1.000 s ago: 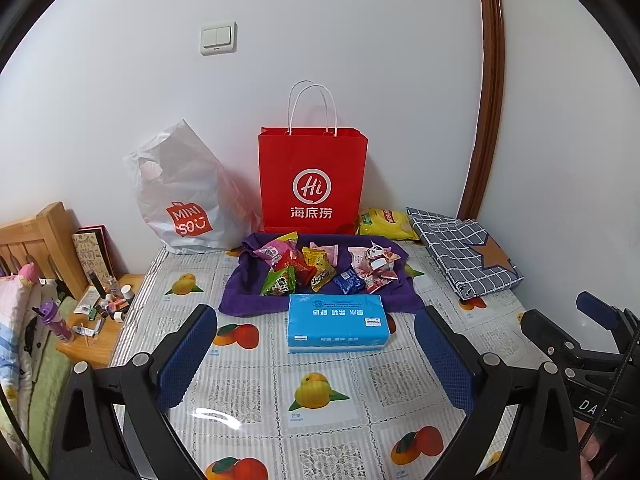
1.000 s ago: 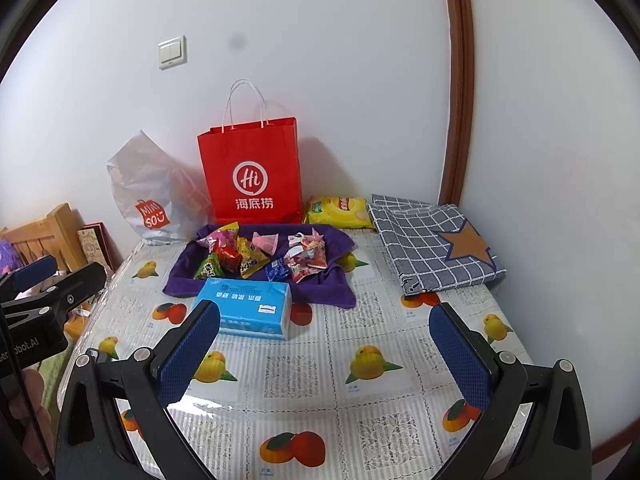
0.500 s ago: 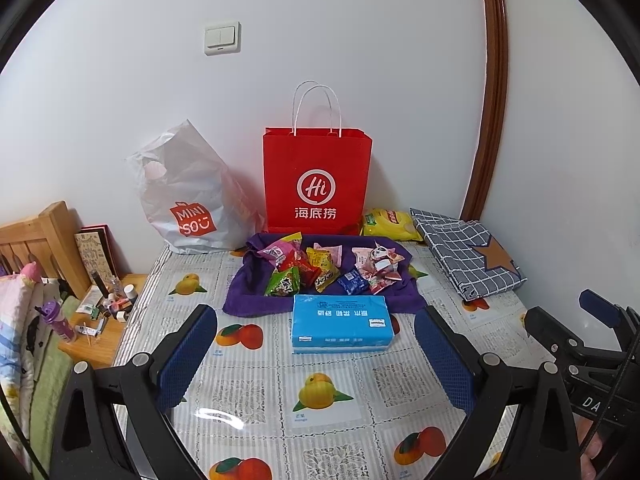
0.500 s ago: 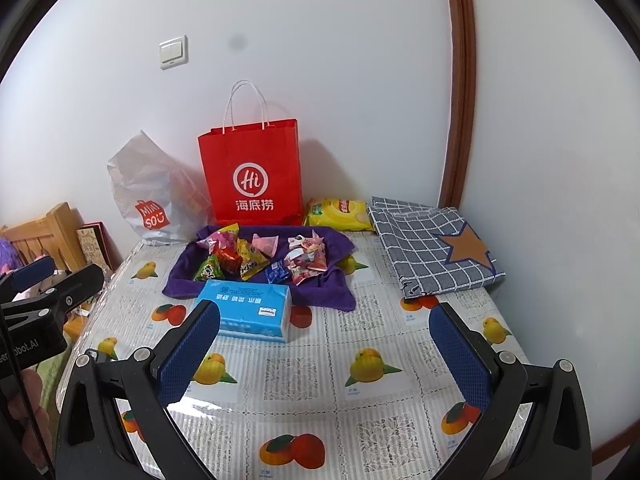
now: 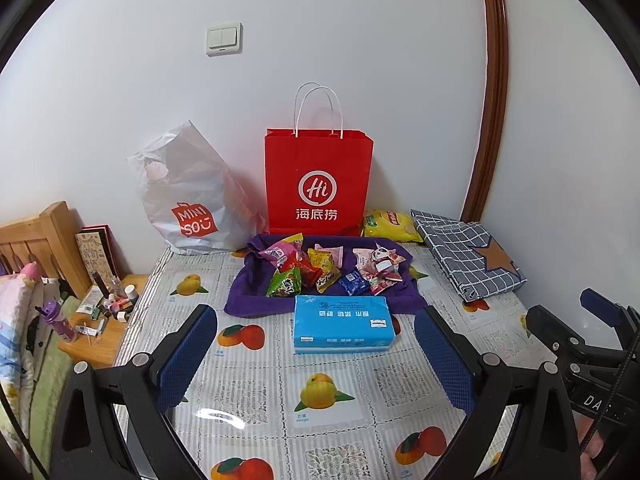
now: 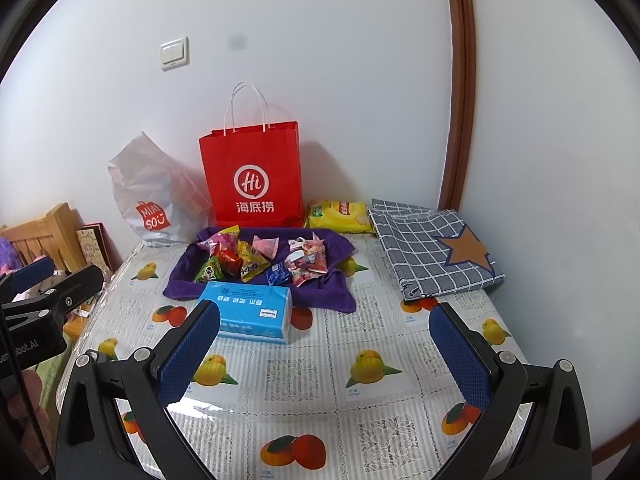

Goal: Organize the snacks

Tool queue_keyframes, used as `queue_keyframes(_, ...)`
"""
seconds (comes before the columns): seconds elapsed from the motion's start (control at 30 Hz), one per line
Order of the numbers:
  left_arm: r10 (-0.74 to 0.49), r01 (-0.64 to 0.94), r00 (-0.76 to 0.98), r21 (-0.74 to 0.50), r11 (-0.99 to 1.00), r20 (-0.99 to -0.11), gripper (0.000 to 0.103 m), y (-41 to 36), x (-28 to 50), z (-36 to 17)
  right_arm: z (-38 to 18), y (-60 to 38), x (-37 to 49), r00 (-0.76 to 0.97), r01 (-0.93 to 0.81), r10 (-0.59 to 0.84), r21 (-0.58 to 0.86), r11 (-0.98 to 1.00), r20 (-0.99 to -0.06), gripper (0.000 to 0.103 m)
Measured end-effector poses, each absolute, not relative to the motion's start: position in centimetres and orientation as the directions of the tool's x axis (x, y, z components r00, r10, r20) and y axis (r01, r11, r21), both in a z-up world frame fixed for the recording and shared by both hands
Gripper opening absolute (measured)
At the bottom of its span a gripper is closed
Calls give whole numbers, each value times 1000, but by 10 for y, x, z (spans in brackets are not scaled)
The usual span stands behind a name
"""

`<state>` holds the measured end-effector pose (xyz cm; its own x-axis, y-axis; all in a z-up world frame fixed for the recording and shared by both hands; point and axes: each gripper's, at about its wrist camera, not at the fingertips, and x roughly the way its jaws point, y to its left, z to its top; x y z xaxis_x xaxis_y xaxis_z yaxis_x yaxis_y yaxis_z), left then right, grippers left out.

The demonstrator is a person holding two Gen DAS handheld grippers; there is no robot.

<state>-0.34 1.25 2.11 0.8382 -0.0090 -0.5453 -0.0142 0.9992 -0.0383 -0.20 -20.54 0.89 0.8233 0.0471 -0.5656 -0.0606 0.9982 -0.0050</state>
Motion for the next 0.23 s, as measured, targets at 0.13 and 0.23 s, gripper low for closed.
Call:
queue_keyframes(0.13,-5,-15,839,-33,999,-544,100,12,-3,21,9,-203,-3,825,-78,65,1,997,-562,103)
queue_keyframes(0.23,-7,-4,851,-19,1000,-524,100,10,-5,22,10,-203,-2,824,-106,100,22,994,-558,103)
